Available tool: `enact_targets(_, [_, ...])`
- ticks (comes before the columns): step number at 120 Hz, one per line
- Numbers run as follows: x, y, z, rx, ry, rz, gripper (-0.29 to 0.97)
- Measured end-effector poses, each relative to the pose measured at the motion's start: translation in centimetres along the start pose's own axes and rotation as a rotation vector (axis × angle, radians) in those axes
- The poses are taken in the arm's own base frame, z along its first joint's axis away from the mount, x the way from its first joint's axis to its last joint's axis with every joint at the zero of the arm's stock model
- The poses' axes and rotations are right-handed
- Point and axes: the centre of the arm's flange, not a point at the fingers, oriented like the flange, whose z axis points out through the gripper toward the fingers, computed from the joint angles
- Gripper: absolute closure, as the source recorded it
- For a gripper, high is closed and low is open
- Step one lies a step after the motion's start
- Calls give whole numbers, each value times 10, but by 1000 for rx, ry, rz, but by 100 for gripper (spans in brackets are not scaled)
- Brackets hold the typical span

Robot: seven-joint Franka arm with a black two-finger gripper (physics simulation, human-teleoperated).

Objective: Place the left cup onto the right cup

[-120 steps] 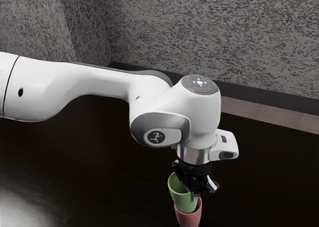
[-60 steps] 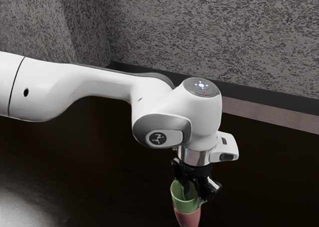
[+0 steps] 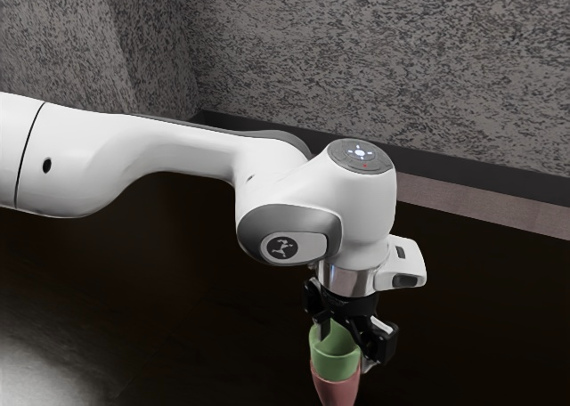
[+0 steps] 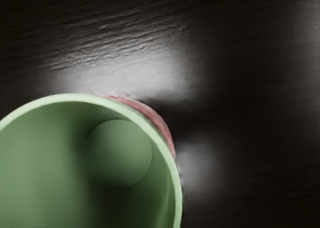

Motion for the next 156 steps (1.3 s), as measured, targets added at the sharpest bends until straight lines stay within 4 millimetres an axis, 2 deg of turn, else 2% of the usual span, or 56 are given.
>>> enact_targets(49, [3,4,-27,5,42,0,2])
enact_targets(76, [10,-1,-46,37,54,-22,1])
enact_targets(112, [31,-34,-48,83,40,-62,0])
enact_targets(143, [40,-70,-57,84,28,-84,0])
enact_targets(156, [46,-91,-60,72,20,-90,0])
